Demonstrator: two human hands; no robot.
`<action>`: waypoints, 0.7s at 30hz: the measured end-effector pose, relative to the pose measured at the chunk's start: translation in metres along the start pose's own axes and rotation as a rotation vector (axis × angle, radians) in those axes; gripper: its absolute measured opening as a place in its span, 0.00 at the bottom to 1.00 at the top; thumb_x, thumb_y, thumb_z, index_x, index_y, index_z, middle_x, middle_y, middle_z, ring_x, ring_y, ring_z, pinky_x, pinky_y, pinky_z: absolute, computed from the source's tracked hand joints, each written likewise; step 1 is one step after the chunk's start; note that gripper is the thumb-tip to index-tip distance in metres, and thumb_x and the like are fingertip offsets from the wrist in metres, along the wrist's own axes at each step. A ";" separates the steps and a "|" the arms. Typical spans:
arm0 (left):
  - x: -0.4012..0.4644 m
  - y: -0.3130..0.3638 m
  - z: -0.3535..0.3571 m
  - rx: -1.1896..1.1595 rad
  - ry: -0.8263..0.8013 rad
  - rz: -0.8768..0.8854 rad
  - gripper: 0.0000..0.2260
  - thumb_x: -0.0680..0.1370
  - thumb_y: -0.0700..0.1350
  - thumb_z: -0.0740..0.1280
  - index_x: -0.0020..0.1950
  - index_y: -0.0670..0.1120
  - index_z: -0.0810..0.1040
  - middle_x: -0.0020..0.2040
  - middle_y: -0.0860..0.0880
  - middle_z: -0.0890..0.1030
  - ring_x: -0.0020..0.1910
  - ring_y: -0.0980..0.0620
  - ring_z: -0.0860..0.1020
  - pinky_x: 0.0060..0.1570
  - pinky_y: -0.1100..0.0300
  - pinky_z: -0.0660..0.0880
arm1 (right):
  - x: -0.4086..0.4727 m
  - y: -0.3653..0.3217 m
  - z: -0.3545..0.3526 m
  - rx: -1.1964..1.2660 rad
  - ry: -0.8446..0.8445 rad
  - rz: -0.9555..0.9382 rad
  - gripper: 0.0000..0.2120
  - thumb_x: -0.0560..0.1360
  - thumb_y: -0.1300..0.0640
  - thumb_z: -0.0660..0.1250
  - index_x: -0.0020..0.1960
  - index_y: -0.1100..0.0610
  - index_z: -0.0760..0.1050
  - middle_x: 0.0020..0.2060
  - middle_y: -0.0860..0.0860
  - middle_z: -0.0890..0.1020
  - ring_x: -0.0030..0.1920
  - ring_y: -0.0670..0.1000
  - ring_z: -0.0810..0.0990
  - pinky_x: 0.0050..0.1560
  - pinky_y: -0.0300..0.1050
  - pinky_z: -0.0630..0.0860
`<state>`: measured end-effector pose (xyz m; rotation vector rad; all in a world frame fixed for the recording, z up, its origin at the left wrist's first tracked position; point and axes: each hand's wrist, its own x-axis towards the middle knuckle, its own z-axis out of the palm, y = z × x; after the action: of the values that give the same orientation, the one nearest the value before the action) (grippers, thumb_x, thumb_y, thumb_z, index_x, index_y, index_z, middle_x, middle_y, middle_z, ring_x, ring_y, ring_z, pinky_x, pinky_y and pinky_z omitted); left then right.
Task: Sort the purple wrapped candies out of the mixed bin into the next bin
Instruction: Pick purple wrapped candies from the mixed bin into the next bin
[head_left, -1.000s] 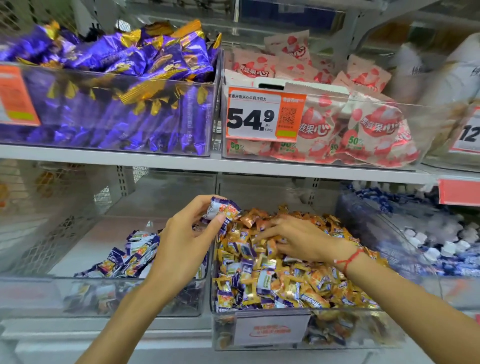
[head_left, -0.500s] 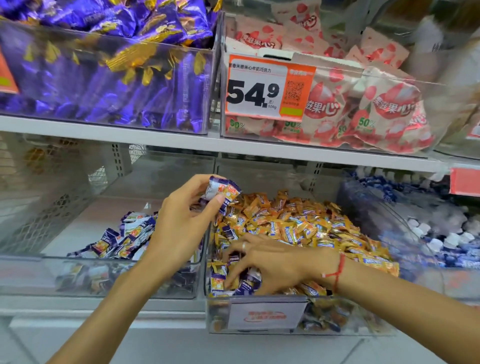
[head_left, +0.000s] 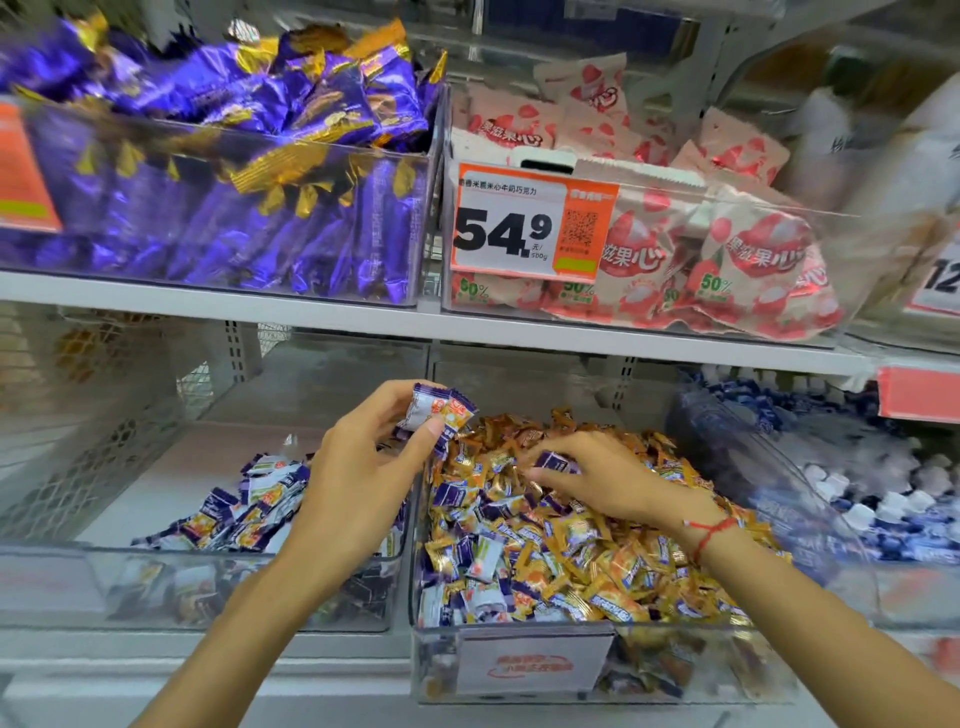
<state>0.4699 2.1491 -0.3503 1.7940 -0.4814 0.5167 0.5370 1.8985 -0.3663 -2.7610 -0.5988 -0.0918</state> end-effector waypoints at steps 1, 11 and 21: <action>0.000 0.002 0.000 0.000 -0.005 0.004 0.08 0.78 0.45 0.67 0.53 0.59 0.76 0.49 0.71 0.79 0.53 0.69 0.76 0.49 0.78 0.70 | -0.002 0.002 -0.004 0.008 0.029 0.030 0.18 0.75 0.37 0.62 0.55 0.46 0.81 0.48 0.45 0.85 0.45 0.46 0.82 0.49 0.47 0.78; -0.002 0.002 -0.003 0.015 0.010 0.003 0.10 0.77 0.47 0.67 0.51 0.63 0.75 0.47 0.76 0.77 0.52 0.76 0.73 0.48 0.80 0.68 | -0.011 -0.026 -0.020 0.534 0.007 0.165 0.21 0.81 0.47 0.59 0.55 0.67 0.74 0.38 0.54 0.82 0.34 0.50 0.81 0.34 0.42 0.75; -0.004 0.002 -0.013 0.028 0.016 -0.016 0.10 0.78 0.45 0.67 0.50 0.62 0.75 0.46 0.77 0.76 0.51 0.76 0.73 0.47 0.80 0.68 | 0.020 -0.067 0.025 -0.141 -0.162 -0.049 0.14 0.81 0.46 0.60 0.58 0.55 0.74 0.49 0.51 0.80 0.49 0.53 0.78 0.48 0.51 0.75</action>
<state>0.4639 2.1617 -0.3476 1.8180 -0.4500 0.5289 0.5276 1.9723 -0.3680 -2.9100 -0.7282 0.0821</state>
